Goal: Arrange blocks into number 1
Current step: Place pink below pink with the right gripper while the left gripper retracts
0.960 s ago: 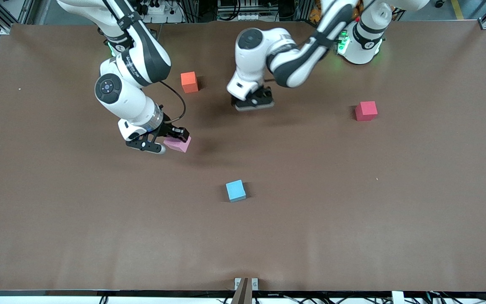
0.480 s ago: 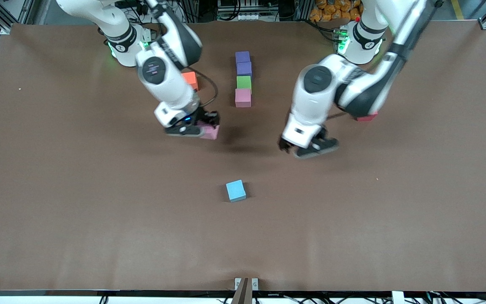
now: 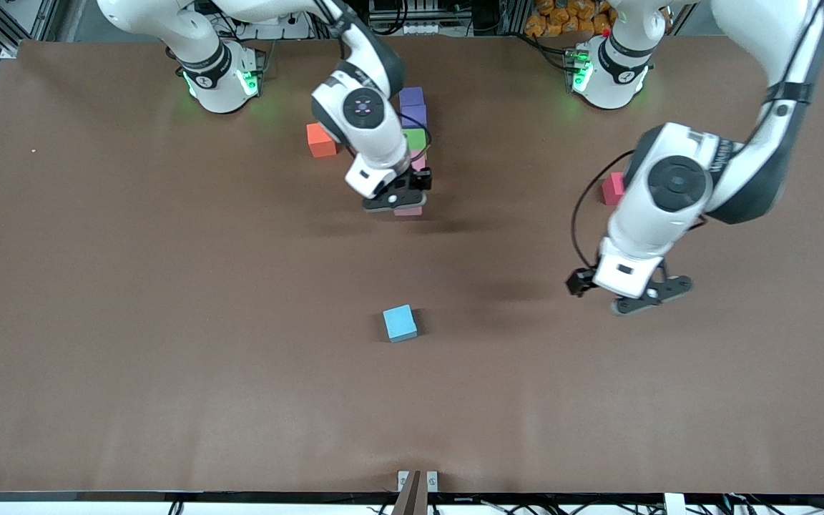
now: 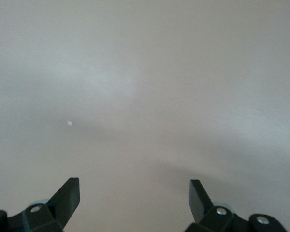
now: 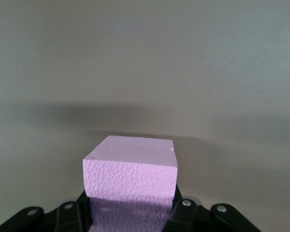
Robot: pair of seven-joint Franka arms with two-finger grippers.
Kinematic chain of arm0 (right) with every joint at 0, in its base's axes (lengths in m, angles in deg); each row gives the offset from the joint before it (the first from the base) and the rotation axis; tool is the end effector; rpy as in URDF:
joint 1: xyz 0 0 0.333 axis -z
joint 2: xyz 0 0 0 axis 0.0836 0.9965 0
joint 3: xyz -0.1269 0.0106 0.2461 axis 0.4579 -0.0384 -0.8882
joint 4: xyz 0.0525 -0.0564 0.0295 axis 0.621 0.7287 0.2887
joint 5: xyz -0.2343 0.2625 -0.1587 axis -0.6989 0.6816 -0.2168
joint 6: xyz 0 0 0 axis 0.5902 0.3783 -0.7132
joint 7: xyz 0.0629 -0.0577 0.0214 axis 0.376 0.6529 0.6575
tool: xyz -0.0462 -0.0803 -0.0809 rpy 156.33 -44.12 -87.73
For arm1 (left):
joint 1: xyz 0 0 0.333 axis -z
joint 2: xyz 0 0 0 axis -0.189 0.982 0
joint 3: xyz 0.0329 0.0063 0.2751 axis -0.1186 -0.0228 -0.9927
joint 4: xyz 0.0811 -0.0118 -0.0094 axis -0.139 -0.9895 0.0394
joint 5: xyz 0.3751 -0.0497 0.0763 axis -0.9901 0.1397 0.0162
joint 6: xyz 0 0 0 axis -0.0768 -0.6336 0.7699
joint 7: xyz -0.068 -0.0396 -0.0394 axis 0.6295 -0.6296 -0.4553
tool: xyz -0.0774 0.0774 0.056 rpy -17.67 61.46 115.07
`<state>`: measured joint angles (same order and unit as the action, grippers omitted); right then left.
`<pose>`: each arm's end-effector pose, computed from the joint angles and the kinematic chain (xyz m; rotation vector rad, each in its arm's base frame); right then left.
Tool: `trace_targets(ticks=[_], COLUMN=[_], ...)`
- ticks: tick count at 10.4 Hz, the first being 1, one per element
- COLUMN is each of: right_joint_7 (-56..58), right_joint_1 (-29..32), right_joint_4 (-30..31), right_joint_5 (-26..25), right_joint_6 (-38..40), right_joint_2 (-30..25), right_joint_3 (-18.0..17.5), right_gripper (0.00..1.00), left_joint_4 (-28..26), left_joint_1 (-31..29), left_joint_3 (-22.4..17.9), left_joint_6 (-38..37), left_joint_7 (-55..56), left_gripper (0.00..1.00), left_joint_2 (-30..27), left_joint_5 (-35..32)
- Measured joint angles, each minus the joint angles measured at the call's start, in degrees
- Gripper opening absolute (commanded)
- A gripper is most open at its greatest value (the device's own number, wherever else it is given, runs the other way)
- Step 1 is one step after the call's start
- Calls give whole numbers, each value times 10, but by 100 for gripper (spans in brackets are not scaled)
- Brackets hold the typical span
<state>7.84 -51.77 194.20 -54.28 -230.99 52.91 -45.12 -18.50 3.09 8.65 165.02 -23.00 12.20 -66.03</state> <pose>0.3614 0.4831 0.2054 -2.9735 -0.1027 0.0860 0.5936 -0.1792 0.3352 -3.0149 -0.4963 -0.1342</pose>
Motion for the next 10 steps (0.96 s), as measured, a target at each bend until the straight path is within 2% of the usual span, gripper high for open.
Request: trace_targets(ticks=[2, 7, 9, 10], right_joint_7=[-15, -16, -16, -18], right_joint_1=[-20, -22, -22, -22], right_joint_4=[-2, 2, 9, 10], right_joint_5=[-2, -8, -8, -8], right_joint_6=[-13, -11, -10, -10], right_joint_2=[17, 22, 26, 28], right_joint_3=[0, 6, 7, 7], right_gripper=[53, 53, 53, 53], left_joint_4=[7, 7, 6, 5], left_joint_1=[-9, -34, -43, -42], left_joint_3=[2, 5, 2, -12], left_joint_6=[-42, -101, -123, -133], left_joint_7=[-14, -63, -114, -153], left_gripper=[100, 100, 100, 100], left_joint_2=[-9, -19, -26, -35], left_joint_5=[0, 1, 26, 49])
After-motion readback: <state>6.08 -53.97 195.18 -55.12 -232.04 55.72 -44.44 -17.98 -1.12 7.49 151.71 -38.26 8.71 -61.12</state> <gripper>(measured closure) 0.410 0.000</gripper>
